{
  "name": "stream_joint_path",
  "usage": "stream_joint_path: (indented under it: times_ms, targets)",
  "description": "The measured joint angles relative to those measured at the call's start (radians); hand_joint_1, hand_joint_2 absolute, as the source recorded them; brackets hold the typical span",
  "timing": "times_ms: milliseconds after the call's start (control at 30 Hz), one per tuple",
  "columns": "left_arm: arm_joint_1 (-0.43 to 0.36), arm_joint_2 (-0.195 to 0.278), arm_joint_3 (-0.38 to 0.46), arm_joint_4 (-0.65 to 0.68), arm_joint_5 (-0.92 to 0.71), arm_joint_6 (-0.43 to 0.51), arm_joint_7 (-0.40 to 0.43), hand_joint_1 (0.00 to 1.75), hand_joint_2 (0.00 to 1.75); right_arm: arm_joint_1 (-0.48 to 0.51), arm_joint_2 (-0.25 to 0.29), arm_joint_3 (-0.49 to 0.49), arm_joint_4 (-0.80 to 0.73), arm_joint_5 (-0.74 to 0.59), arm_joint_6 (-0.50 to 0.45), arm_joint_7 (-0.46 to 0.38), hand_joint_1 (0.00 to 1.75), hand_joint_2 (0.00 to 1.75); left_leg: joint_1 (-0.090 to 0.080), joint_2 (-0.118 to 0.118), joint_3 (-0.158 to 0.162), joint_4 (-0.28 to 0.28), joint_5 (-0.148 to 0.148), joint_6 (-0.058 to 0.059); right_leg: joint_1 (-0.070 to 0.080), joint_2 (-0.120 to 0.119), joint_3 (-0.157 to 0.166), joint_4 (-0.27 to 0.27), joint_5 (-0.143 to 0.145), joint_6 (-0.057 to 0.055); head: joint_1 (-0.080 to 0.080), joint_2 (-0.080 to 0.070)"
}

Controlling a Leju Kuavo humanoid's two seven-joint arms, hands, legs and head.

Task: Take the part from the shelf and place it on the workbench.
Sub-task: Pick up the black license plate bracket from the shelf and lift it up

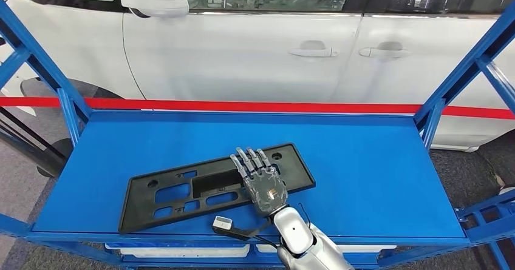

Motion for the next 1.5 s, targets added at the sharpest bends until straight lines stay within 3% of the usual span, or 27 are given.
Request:
stream_joint_path:
  times_ms: [67, 100, 133, 233, 300, 367, 433, 567, 600, 633, 700, 767, 800, 933, 1000, 1067, 1100, 1133, 1200, 1267, 1300, 1433, 1500]
  targets:
    - [0.002, 0.001, -0.002, 0.000, 0.002, 0.001, 0.000, 0.00, 0.00, -0.006, 0.000, 0.000, 0.022, -0.022, 0.013, -0.002, 1.75, 1.75, 0.000, 0.004, -0.004, 0.000, 0.001, 0.001, -0.006, -0.002, -0.052, 0.117, -0.053, 0.007, 0.000, 0.000]
    - [0.003, 0.001, -0.002, 0.000, 0.003, 0.002, 0.000, 0.00, 0.00, -0.007, 0.000, 0.000, 0.031, -0.030, 0.014, -0.003, 1.75, 1.75, 0.000, 0.005, -0.004, 0.001, 0.001, 0.001, -0.008, -0.003, -0.060, 0.138, -0.055, 0.009, 0.000, 0.000]
    - [0.004, 0.001, -0.002, 0.000, 0.003, 0.002, 0.000, 0.00, 0.00, -0.008, 0.000, 0.000, 0.039, -0.036, 0.013, -0.005, 1.75, 1.75, 0.000, 0.005, -0.004, 0.001, 0.002, 0.000, -0.009, -0.004, -0.048, 0.120, -0.037, 0.008, 0.000, 0.000]
    - [0.003, 0.001, -0.005, 0.000, 0.004, 0.001, 0.000, 0.00, 0.00, -0.015, 0.000, 0.000, 0.060, -0.047, 0.000, -0.009, 1.75, 1.75, -0.002, 0.003, -0.001, 0.001, 0.001, -0.006, -0.007, -0.005, 0.061, -0.072, 0.045, -0.004, 0.000, 0.000]
    - [0.002, 0.001, -0.006, 0.000, 0.006, 0.000, -0.001, 0.00, 0.00, -0.019, 0.001, 0.000, 0.071, -0.050, -0.010, -0.010, 1.75, 1.75, -0.005, 0.001, 0.000, 0.002, 0.001, -0.017, -0.001, -0.006, 0.096, -0.141, 0.061, -0.013, 0.000, 0.000]
    - [0.002, 0.001, -0.007, 0.000, 0.008, 0.000, -0.002, 0.00, 0.00, -0.021, 0.002, 0.000, 0.078, -0.051, -0.019, -0.012, 1.75, 1.75, -0.004, 0.000, 0.001, 0.000, 0.001, -0.031, 0.000, -0.007, 0.097, -0.148, 0.064, -0.021, 0.000, 0.000]
    - [0.002, 0.000, -0.007, 0.000, 0.011, 0.000, -0.005, 0.00, 0.00, -0.023, 0.003, 0.000, 0.083, -0.052, -0.024, -0.014, 1.75, 1.75, -0.002, 0.000, -0.007, 0.025, -0.019, -0.041, -0.005, -0.010, 0.103, -0.158, 0.071, -0.033, 0.000, 0.000]
    - [0.004, 0.001, -0.007, 0.000, 0.014, 0.001, -0.005, 0.00, 0.00, -0.021, 0.005, -0.001, 0.093, -0.054, -0.035, -0.017, 1.75, 1.75, 0.002, 0.000, -0.106, 0.244, -0.132, -0.056, -0.007, -0.016, 0.103, -0.163, 0.075, -0.045, 0.000, 0.000]
    - [0.005, 0.001, -0.007, 0.000, 0.014, 0.002, -0.005, 0.00, 0.00, -0.020, 0.005, -0.001, 0.096, -0.055, -0.038, -0.016, 1.75, 1.75, 0.003, 0.000, -0.117, 0.270, -0.134, -0.059, -0.007, -0.016, 0.103, -0.163, 0.075, -0.044, 0.000, 0.000]
    - [0.006, 0.001, -0.007, 0.000, 0.014, 0.002, -0.004, 0.00, 0.00, -0.020, 0.005, -0.002, 0.098, -0.055, -0.040, -0.016, 1.75, 1.75, 0.004, 0.000, -0.110, 0.259, -0.117, -0.061, -0.008, -0.016, 0.103, -0.161, 0.075, -0.043, 0.000, 0.000]
    - [0.005, 0.001, -0.007, 0.000, 0.014, 0.002, -0.004, 0.00, 0.00, -0.019, 0.005, -0.004, 0.101, -0.057, -0.045, -0.016, 1.75, 1.75, 0.008, 0.001, -0.052, 0.145, -0.054, -0.062, -0.010, -0.015, 0.102, -0.154, 0.072, -0.039, 0.000, 0.000]
    - [0.003, 0.001, -0.007, 0.000, 0.014, 0.002, -0.004, 0.00, 0.00, -0.019, 0.005, -0.006, 0.103, -0.059, -0.051, -0.016, 1.75, 1.75, 0.006, -0.001, 0.002, 0.037, -0.021, -0.055, -0.007, -0.012, 0.099, -0.145, 0.066, -0.027, 0.000, 0.000]
    - [0.003, 0.001, -0.007, 0.000, 0.014, 0.002, -0.004, 0.00, 0.00, -0.019, 0.005, -0.009, 0.103, -0.060, -0.053, -0.015, 1.75, 1.75, 0.004, -0.001, 0.012, 0.014, -0.019, -0.049, -0.005, -0.011, 0.098, -0.142, 0.064, -0.021, 0.000, 0.000]
    - [0.000, 0.000, -0.008, 0.000, 0.013, 0.001, -0.004, 0.00, 0.00, -0.019, 0.004, -0.021, 0.105, -0.067, -0.059, -0.011, 1.75, 1.75, 0.003, 0.001, 0.014, 0.003, -0.013, -0.019, -0.007, -0.008, 0.093, -0.128, 0.052, 0.002, 0.000, 0.000]
    - [-0.002, 0.000, -0.009, 0.000, 0.014, 0.001, -0.004, 0.00, 0.00, -0.016, 0.004, -0.028, 0.107, -0.081, -0.070, -0.023, 1.75, 1.75, 0.006, 0.005, 0.013, -0.001, -0.005, -0.006, -0.010, -0.008, 0.053, -0.043, -0.004, 0.011, 0.000, 0.000]
    - [0.000, 0.000, -0.009, 0.000, 0.019, 0.002, -0.006, 0.00, 0.00, -0.007, 0.004, -0.038, 0.104, -0.152, -0.075, -0.090, 1.75, 1.75, 0.006, 0.008, 0.007, -0.001, -0.003, -0.003, -0.012, -0.008, -0.012, 0.089, -0.067, 0.017, 0.000, 0.000]
    - [0.002, 0.000, -0.008, 0.000, 0.026, 0.004, -0.010, 0.00, 0.00, 0.003, 0.003, -0.044, 0.090, -0.229, -0.069, -0.157, 1.75, 1.75, 0.005, 0.008, 0.006, -0.001, -0.003, -0.002, -0.013, -0.008, -0.031, 0.130, -0.077, 0.018, 0.000, 0.000]
    - [0.005, 0.000, -0.008, 0.000, 0.033, 0.007, -0.015, 0.00, 0.00, 0.015, 0.003, -0.049, 0.068, -0.322, -0.058, -0.233, 1.75, 1.75, 0.006, 0.008, 0.007, 0.000, -0.004, -0.003, -0.013, -0.008, -0.032, 0.134, -0.066, 0.018, 0.000, 0.000]
    - [0.013, 0.000, -0.007, 0.000, 0.044, 0.013, -0.025, 0.00, 0.00, 0.041, 0.007, -0.055, 0.000, -0.489, -0.029, -0.340, 1.75, 1.75, 0.006, 0.008, 0.013, 0.000, -0.006, -0.007, -0.013, -0.008, 0.021, 0.030, -0.002, 0.010, 0.000, 0.000]
    - [0.017, -0.002, -0.007, 0.001, 0.048, 0.015, -0.029, 0.00, 0.00, 0.056, 0.014, -0.055, -0.059, -0.555, -0.004, -0.355, 1.75, 1.75, 0.004, 0.009, 0.018, 0.001, -0.011, -0.016, -0.009, -0.008, 0.085, -0.100, 0.047, -0.001, 0.000, 0.000]
    - [0.017, -0.004, -0.007, 0.001, 0.049, 0.016, -0.030, 0.00, 0.00, 0.062, 0.019, -0.055, -0.080, -0.562, 0.008, -0.352, 1.75, 1.75, 0.002, 0.009, 0.019, 0.001, -0.013, -0.022, -0.006, -0.009, 0.101, -0.134, 0.055, -0.006, 0.000, 0.000]
    - [0.019, -0.005, -0.007, 0.001, 0.052, 0.017, -0.031, 0.00, 0.00, 0.088, 0.026, -0.052, -0.138, -0.592, 0.027, -0.377, 1.75, 1.75, 0.006, 0.007, 0.019, 0.003, -0.021, -0.049, -0.004, -0.013, 0.109, -0.159, 0.065, -0.028, 0.000, 0.000]
    - [0.021, -0.006, -0.006, 0.001, 0.057, 0.018, -0.033, 0.00, 0.00, 0.103, 0.030, -0.052, -0.172, -0.713, 0.047, -0.448, 1.75, 1.75, 0.008, 0.006, -0.013, 0.076, -0.071, -0.056, -0.009, -0.015, 0.113, -0.170, 0.073, -0.039, 0.000, 0.000]
